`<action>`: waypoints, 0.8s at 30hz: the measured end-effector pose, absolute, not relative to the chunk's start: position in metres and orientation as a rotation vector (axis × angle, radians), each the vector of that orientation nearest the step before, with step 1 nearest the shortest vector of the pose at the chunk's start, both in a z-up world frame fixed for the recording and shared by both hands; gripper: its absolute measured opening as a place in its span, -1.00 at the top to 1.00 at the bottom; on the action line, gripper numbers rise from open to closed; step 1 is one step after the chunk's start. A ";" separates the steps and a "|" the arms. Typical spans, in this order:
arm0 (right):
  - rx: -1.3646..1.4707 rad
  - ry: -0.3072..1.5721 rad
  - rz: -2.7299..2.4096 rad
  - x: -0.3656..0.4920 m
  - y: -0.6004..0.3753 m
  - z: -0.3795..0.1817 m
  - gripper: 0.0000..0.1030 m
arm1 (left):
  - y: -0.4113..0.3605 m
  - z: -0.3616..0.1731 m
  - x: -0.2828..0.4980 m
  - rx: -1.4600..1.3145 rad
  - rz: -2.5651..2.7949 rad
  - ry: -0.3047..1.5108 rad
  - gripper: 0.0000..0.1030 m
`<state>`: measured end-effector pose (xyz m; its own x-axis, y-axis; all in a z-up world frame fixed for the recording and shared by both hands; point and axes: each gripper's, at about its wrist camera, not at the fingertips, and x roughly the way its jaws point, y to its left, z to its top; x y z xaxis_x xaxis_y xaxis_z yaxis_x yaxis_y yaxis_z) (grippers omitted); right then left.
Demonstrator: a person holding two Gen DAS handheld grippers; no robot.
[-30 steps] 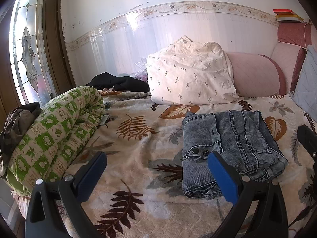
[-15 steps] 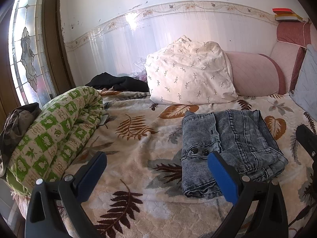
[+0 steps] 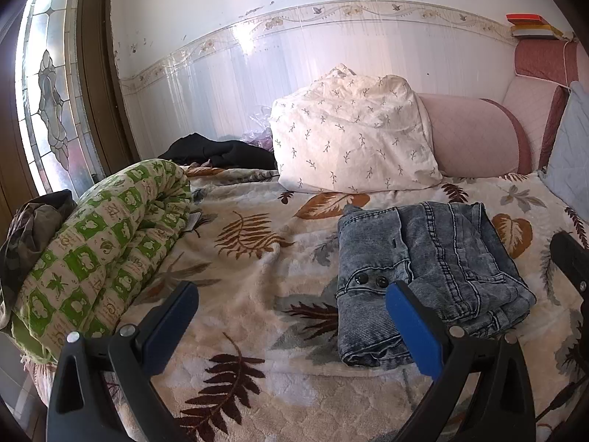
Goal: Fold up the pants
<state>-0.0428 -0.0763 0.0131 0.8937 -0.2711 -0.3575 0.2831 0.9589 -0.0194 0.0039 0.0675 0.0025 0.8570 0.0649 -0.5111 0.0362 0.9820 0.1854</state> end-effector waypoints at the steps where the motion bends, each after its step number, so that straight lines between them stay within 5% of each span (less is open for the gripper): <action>1: 0.034 0.366 -0.287 -0.043 -0.077 0.013 -0.74 | 0.068 0.002 0.004 0.192 0.017 0.542 -0.99; 24: 0.028 0.386 -0.283 -0.040 -0.076 0.008 -0.74 | 0.069 0.000 0.008 0.192 0.010 0.563 -0.99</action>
<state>-0.0405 -0.0757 0.0080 0.8877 -0.2667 -0.3752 0.2773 0.9604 -0.0268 0.0077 0.0694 0.0001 0.8461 0.0622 -0.5294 0.0428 0.9820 0.1839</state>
